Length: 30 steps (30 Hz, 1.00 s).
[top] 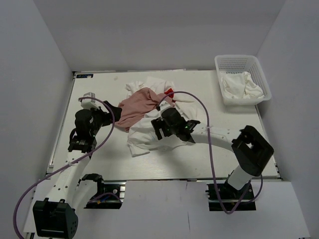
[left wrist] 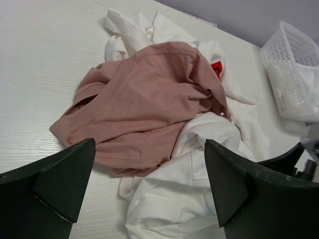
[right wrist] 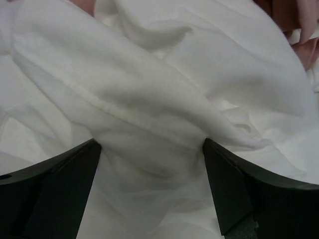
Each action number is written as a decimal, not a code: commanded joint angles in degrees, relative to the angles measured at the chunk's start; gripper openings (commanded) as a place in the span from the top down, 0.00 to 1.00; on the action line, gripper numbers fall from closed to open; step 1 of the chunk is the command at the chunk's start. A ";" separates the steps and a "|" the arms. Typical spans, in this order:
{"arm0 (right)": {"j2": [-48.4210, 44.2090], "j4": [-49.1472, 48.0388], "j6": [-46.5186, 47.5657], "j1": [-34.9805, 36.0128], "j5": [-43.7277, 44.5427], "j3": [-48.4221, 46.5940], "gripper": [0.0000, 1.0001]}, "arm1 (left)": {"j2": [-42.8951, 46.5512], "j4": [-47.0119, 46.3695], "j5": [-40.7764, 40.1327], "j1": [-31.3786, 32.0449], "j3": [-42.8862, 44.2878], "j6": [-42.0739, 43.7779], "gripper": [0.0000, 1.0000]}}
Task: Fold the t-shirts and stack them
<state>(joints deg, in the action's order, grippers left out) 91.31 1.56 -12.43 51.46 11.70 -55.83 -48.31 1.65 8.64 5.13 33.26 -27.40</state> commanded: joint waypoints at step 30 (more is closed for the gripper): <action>-6.97 -33.55 50.98 -13.38 44.02 -46.71 1.00 | -1.61 3.10 -3.46 -0.20 2.16 0.24 0.00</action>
<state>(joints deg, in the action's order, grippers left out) 80.44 -18.59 23.62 42.41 51.53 -95.70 -50.22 3.62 5.72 5.08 33.28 -27.44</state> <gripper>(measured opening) 0.124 0.997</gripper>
